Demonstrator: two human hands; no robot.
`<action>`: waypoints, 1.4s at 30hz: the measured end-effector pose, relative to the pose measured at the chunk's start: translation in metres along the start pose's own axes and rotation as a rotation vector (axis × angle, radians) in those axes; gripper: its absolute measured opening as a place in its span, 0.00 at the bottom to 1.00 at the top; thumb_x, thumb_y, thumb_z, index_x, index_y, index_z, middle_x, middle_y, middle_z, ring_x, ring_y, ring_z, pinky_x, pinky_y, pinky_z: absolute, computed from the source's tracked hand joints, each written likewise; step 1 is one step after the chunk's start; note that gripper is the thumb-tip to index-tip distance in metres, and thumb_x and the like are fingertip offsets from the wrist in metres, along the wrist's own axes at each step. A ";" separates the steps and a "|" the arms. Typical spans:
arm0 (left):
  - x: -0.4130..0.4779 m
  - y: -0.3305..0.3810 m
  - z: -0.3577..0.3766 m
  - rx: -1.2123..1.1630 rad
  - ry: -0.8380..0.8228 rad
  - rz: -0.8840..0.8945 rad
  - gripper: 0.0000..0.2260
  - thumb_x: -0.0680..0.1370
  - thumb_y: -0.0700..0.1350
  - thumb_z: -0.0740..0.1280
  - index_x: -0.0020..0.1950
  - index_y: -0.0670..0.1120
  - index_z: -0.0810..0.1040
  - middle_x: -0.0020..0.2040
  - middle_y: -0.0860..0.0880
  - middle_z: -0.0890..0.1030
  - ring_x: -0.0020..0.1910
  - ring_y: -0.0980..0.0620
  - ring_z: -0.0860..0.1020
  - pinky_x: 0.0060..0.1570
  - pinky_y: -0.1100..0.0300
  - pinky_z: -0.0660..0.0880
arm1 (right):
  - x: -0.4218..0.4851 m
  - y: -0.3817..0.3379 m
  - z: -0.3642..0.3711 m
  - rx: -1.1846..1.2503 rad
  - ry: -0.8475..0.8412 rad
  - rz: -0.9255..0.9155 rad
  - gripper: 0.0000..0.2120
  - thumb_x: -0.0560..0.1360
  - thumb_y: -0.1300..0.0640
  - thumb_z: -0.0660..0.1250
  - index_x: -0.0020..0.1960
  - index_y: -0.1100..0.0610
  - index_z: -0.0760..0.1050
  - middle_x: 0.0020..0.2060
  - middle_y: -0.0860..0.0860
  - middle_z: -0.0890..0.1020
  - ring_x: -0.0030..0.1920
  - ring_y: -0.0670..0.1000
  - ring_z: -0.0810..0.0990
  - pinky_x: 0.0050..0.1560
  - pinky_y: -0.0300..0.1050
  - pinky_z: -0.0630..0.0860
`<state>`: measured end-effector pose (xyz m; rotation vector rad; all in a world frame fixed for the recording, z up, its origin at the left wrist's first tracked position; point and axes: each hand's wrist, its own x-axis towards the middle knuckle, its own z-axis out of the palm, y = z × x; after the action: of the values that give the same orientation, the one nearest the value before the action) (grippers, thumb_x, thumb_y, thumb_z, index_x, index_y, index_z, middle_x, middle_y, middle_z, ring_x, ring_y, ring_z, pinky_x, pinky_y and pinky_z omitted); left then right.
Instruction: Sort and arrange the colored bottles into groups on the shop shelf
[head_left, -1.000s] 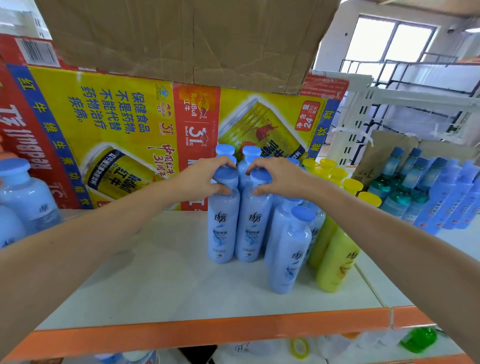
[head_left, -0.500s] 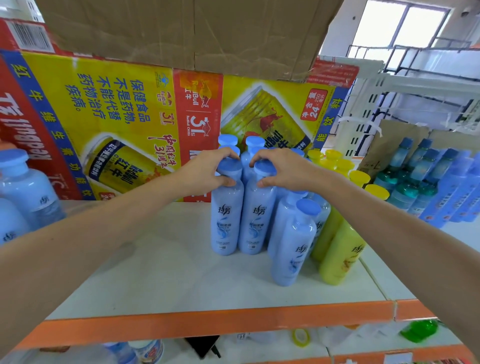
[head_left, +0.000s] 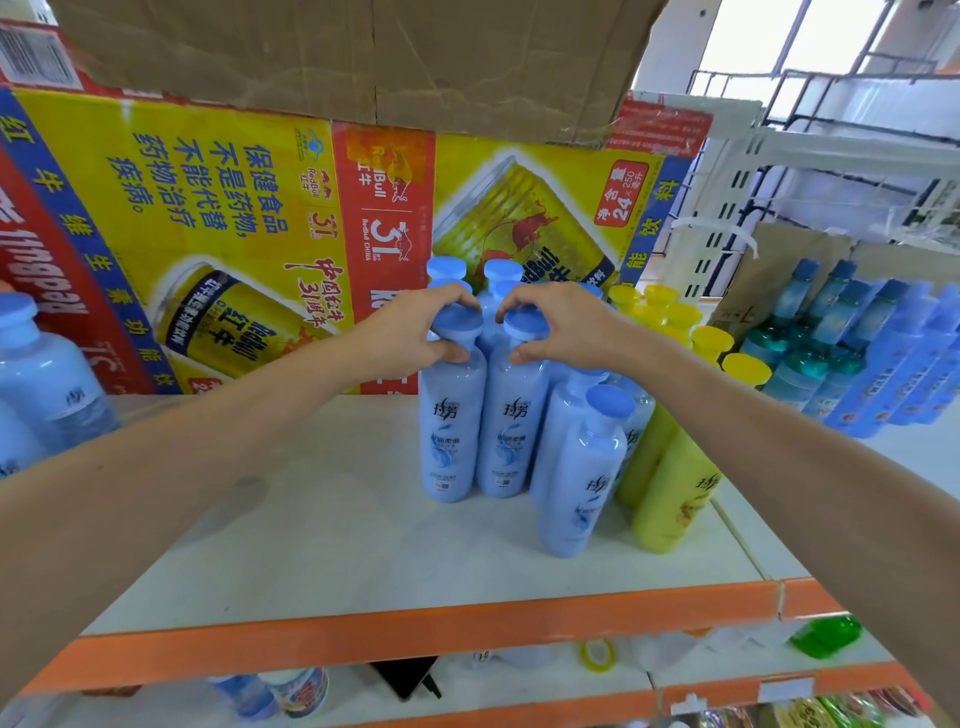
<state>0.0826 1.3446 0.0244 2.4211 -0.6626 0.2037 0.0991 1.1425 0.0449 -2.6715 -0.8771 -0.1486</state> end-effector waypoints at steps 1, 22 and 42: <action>-0.001 0.000 0.000 -0.005 0.016 0.000 0.19 0.71 0.43 0.71 0.61 0.47 0.72 0.56 0.52 0.75 0.56 0.50 0.73 0.56 0.56 0.69 | -0.001 -0.001 0.000 0.007 0.009 0.001 0.20 0.68 0.55 0.74 0.58 0.55 0.74 0.58 0.52 0.78 0.59 0.51 0.74 0.57 0.46 0.69; -0.004 0.002 0.006 0.021 0.053 -0.011 0.20 0.72 0.45 0.70 0.61 0.46 0.69 0.56 0.48 0.75 0.54 0.47 0.73 0.56 0.49 0.70 | -0.003 -0.003 0.002 0.042 0.053 0.018 0.20 0.67 0.55 0.75 0.57 0.56 0.75 0.56 0.52 0.79 0.58 0.51 0.75 0.57 0.49 0.71; -0.018 -0.005 0.014 -0.124 0.072 -0.078 0.32 0.68 0.46 0.75 0.67 0.46 0.63 0.60 0.52 0.71 0.59 0.53 0.71 0.60 0.57 0.68 | -0.005 -0.004 0.000 0.086 0.004 0.047 0.18 0.69 0.55 0.73 0.57 0.54 0.73 0.55 0.52 0.77 0.56 0.54 0.75 0.56 0.53 0.72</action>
<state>0.0694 1.3471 0.0056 2.3044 -0.5321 0.2110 0.0921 1.1429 0.0447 -2.6092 -0.8000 -0.1026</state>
